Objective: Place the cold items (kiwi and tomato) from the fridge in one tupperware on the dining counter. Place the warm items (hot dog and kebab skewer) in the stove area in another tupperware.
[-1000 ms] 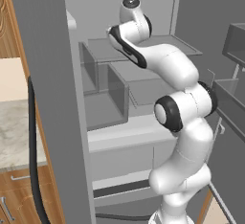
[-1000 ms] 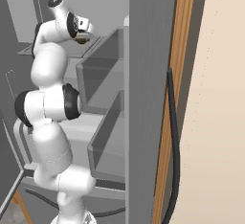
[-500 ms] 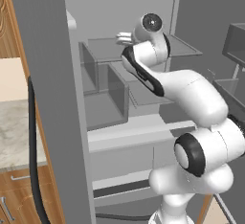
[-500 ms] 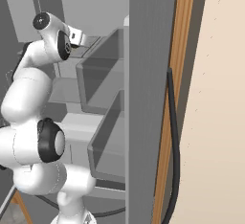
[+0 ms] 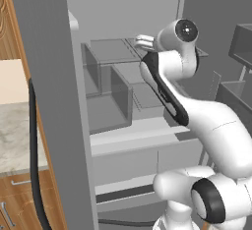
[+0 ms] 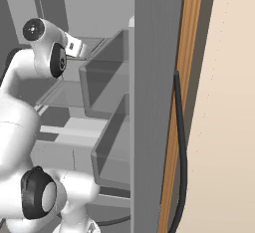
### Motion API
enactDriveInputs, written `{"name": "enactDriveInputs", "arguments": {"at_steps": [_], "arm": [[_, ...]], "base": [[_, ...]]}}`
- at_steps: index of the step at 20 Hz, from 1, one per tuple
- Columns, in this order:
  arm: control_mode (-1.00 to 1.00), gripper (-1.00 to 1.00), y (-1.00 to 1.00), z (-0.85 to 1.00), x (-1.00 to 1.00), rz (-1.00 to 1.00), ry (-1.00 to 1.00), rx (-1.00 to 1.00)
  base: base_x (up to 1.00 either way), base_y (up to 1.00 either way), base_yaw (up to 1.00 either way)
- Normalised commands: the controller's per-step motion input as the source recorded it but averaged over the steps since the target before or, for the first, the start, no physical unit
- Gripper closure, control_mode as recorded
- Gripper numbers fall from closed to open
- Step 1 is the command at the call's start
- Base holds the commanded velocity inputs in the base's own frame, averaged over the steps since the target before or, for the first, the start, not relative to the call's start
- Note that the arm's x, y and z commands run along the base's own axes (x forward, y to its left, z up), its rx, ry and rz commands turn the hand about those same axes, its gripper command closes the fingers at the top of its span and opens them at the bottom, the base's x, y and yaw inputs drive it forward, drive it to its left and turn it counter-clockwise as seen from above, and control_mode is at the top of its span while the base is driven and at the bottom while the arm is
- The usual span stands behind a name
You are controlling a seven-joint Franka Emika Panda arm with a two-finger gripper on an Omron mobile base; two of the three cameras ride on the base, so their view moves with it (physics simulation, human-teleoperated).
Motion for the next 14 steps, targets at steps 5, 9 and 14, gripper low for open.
{"name": "enactDriveInputs", "arguments": {"at_steps": [5, 9, 14], "arm": [[-1.00, 1.00, 0.00, 0.29, -0.89, -0.01, 0.22, -0.01], [-1.00, 1.00, -0.12, 0.01, -0.98, 0.00, 0.09, 0.00], [-1.00, 1.00, -0.10, 0.00, -0.97, 0.00, 0.05, 0.00]], "base": [[0.00, 0.00, 0.00], [0.00, 0.00, 0.00], [0.00, 0.00, 0.00]]}}
